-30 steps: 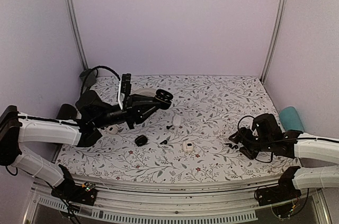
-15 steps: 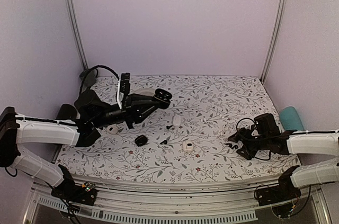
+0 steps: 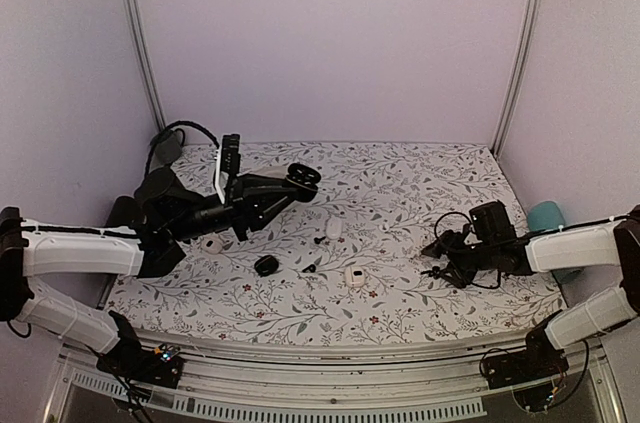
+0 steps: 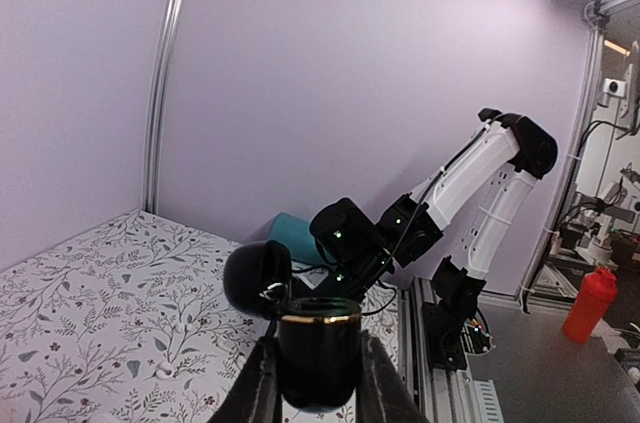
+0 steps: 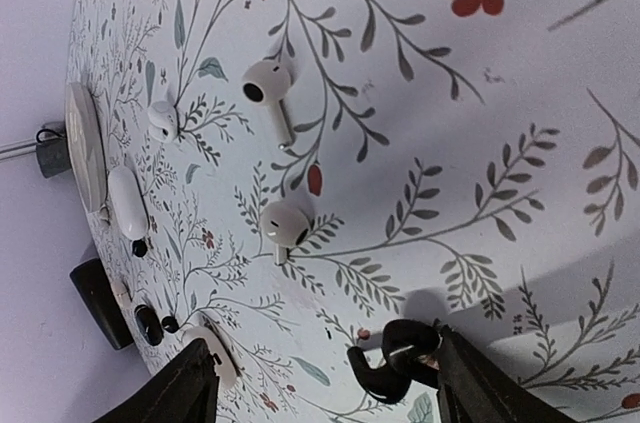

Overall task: Insert the wireless bluetooth earbuds into the charging case
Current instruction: Adjust the earbuds at the center of the board, then adjust the right earbud at the center of the board.

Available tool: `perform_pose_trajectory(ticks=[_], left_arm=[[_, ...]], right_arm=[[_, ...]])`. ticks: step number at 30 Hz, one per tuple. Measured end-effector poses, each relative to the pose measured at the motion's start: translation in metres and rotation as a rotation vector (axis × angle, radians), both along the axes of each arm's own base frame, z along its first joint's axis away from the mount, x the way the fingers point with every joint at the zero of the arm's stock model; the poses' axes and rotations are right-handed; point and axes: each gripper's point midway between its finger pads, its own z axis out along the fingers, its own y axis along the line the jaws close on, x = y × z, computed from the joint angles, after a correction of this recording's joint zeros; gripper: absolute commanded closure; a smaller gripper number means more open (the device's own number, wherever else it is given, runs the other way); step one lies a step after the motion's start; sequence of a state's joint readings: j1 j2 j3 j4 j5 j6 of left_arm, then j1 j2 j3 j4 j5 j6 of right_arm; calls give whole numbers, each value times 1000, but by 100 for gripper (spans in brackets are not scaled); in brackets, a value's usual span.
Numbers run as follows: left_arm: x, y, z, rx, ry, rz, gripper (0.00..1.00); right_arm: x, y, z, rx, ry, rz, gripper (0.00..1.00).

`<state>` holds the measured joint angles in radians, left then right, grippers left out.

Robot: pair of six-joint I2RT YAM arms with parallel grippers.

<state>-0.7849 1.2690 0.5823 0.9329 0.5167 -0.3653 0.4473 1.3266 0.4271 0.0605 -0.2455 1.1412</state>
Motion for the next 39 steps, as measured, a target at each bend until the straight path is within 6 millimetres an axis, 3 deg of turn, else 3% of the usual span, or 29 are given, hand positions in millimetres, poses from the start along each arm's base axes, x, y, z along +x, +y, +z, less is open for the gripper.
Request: perform_pose_trajectory(ticks=[9, 18, 22, 30, 39], left_arm=[[2, 0, -6, 20, 14, 8, 100], [2, 0, -6, 21, 15, 7, 100], [2, -1, -6, 22, 14, 6, 100], [1, -1, -7, 24, 15, -1, 100], [1, -2, -9, 29, 16, -9, 100]], right_arm=[[26, 9, 9, -82, -42, 83, 27], [36, -1, 23, -258, -80, 185, 30], [31, -5, 20, -312, -75, 239, 27], [14, -5, 14, -342, -59, 305, 34], [9, -5, 13, -362, -91, 344, 34]])
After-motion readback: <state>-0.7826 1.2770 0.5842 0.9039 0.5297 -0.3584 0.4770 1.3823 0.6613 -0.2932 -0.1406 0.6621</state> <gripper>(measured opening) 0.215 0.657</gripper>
